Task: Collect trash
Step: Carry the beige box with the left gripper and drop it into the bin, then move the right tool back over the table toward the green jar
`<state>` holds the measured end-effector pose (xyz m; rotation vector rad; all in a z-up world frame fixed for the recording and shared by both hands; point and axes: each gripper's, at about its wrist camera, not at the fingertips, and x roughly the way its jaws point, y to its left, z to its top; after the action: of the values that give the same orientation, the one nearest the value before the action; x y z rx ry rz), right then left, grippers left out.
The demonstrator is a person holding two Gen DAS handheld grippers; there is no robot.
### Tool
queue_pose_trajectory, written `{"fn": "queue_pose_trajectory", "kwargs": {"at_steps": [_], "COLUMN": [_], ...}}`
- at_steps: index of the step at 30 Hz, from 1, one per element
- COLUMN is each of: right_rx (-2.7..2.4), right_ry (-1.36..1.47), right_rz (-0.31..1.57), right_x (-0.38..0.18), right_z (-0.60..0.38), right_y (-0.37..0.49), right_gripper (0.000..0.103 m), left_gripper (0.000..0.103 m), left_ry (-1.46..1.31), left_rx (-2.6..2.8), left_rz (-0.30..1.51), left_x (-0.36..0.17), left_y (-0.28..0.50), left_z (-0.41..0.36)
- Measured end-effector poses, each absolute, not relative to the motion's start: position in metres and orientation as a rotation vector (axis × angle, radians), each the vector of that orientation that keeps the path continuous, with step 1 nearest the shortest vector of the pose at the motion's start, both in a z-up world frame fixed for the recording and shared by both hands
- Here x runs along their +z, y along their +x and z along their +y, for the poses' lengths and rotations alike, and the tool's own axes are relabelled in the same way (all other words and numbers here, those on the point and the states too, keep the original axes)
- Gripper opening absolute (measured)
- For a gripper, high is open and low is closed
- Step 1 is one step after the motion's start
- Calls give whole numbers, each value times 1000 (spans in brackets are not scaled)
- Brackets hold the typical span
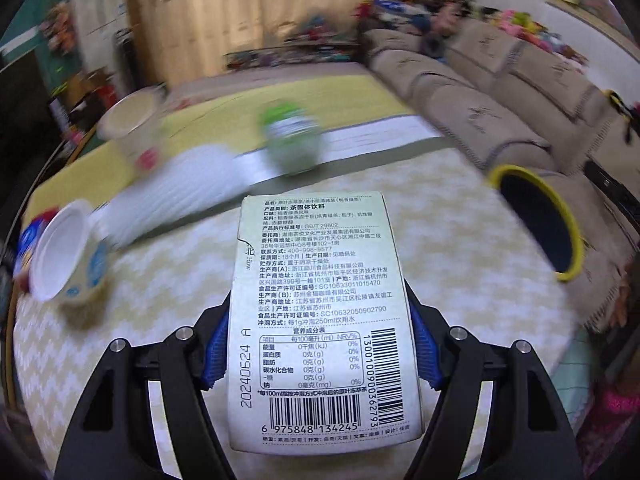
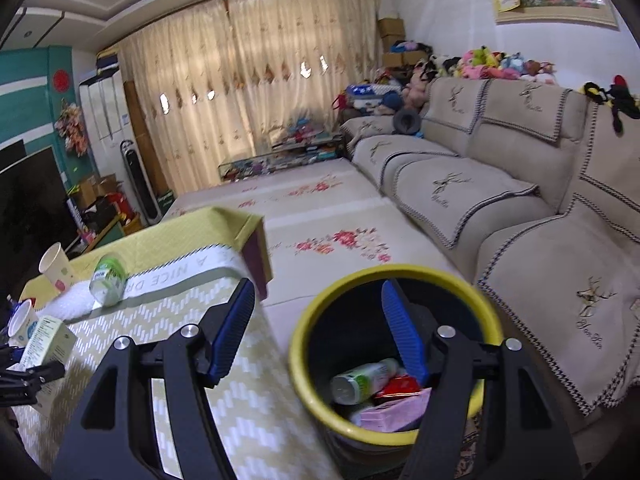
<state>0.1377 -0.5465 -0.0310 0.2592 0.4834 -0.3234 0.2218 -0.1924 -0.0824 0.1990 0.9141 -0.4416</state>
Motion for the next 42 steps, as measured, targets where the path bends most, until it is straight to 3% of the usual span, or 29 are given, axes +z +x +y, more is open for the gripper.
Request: {"fn": "queue_pose_trajectory", "kwargs": {"at_steps": [17, 23, 25, 30, 33, 42], "right_rx": [-574, -614, -612, -586, -560, -470], "right_ry": [316, 328, 327, 313, 314, 287], "right_rz": [480, 496, 497, 510, 527, 561], "right_x": [-32, -37, -36, -40, -45, -49], "right_z": [-642, -655, -655, -648, -642, -609], "right_y": [52, 46, 47, 57, 66, 94], "right_gripper": [67, 67, 67, 70, 70, 70], "left_gripper": [72, 73, 79, 85, 94, 96], "left_ry": [397, 415, 394, 327, 274, 107], "left_rx": [-841, -869, -864, -861, -830, -628], "left_rz": [902, 929, 941, 894, 843, 734], "left_x": [-86, -101, -102, -86, -69, -58], "left_y": [217, 229, 237, 246, 242, 227], "left_z": [-471, -533, -544, -507, -455, -250]}}
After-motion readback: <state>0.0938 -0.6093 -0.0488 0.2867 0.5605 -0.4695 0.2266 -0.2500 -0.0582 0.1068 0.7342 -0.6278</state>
